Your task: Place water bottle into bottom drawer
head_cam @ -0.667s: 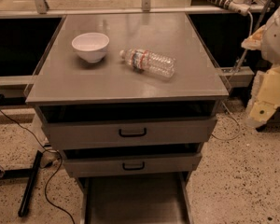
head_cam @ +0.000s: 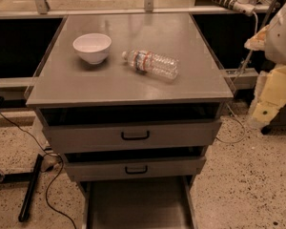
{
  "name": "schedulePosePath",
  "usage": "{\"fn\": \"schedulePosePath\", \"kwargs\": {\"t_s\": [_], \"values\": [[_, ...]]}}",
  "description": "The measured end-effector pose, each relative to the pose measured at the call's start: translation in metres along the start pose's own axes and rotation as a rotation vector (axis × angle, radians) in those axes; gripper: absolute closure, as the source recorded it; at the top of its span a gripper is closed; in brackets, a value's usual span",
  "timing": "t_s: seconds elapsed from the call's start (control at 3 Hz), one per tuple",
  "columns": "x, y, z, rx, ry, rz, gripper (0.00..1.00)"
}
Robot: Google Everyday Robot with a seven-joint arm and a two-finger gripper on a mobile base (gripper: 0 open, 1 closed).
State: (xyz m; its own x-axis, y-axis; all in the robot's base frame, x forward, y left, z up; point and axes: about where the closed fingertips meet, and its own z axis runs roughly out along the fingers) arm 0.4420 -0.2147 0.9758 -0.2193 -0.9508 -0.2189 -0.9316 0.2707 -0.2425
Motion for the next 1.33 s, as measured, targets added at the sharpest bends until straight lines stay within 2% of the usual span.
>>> {"fn": "schedulePosePath", "kwargs": {"t_s": [0.33,0.67,1.0,1.33], "values": [[-0.013,-0.01,0.005,0.02,-0.035,-0.039,0.0],[-0.028,-0.025,0.012,0.052,-0.109,-0.088,0.0],[-0.043,-0.042,0.019,0.1,-0.219,-0.115,0.0],[-0.069,-0.065,0.024,0.141,-0.359,-0.136,0.0]]}}
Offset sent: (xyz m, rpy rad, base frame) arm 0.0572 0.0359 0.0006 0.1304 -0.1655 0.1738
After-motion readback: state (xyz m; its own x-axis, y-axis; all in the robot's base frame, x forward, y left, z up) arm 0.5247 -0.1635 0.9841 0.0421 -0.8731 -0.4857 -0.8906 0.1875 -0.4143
